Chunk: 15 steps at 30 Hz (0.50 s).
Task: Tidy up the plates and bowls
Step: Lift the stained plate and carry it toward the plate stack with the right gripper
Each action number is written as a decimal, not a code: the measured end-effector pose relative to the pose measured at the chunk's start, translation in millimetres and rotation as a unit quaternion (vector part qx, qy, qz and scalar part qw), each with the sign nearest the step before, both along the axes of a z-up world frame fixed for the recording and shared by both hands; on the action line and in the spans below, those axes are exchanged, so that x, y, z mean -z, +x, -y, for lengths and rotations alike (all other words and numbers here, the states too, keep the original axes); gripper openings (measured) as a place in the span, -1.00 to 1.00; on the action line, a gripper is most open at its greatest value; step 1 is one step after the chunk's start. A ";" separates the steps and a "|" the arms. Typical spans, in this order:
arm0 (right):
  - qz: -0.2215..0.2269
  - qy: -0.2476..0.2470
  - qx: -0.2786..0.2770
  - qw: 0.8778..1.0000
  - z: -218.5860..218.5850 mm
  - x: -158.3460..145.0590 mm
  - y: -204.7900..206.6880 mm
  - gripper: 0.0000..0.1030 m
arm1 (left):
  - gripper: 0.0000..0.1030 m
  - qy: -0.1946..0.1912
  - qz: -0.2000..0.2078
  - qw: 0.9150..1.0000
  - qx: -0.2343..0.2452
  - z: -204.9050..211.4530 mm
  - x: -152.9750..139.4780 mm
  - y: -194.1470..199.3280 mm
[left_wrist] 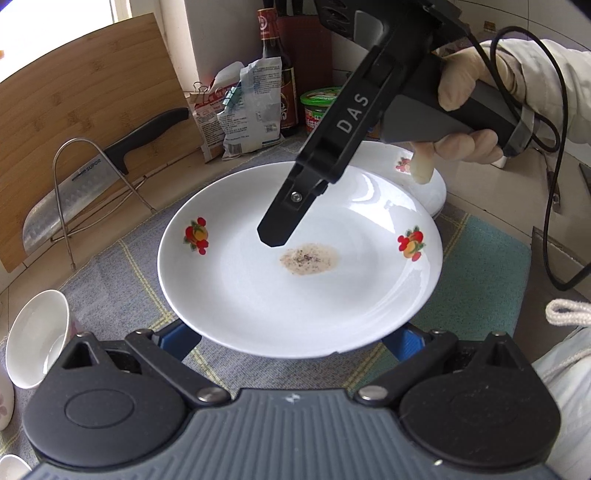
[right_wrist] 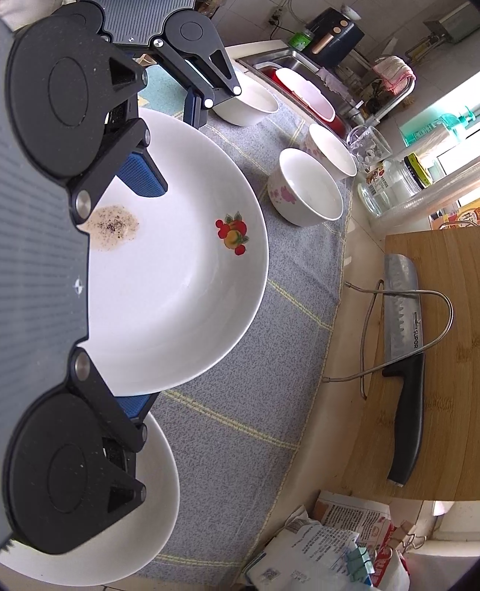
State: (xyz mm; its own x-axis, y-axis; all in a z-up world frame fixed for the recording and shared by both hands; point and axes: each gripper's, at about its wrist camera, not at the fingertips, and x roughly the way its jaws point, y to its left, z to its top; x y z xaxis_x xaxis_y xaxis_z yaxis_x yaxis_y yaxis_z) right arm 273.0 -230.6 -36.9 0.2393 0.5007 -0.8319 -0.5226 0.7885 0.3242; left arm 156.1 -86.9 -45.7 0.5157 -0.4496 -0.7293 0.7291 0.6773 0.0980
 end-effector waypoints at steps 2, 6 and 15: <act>0.002 0.000 0.012 1.000 7.7 -1.2 -4.7 1.00 | 0.97 -0.001 0.000 1.000 0.011 4.8 -0.2 0.4; 0.004 0.001 0.035 0.999 22.9 -2.2 -11.1 1.00 | 0.97 -0.002 -0.001 0.999 0.036 13.8 0.0 3.8; 0.007 -0.008 0.086 0.996 60.5 -0.8 -25.8 1.00 | 0.97 -0.005 -0.005 0.996 0.084 32.2 4.3 15.9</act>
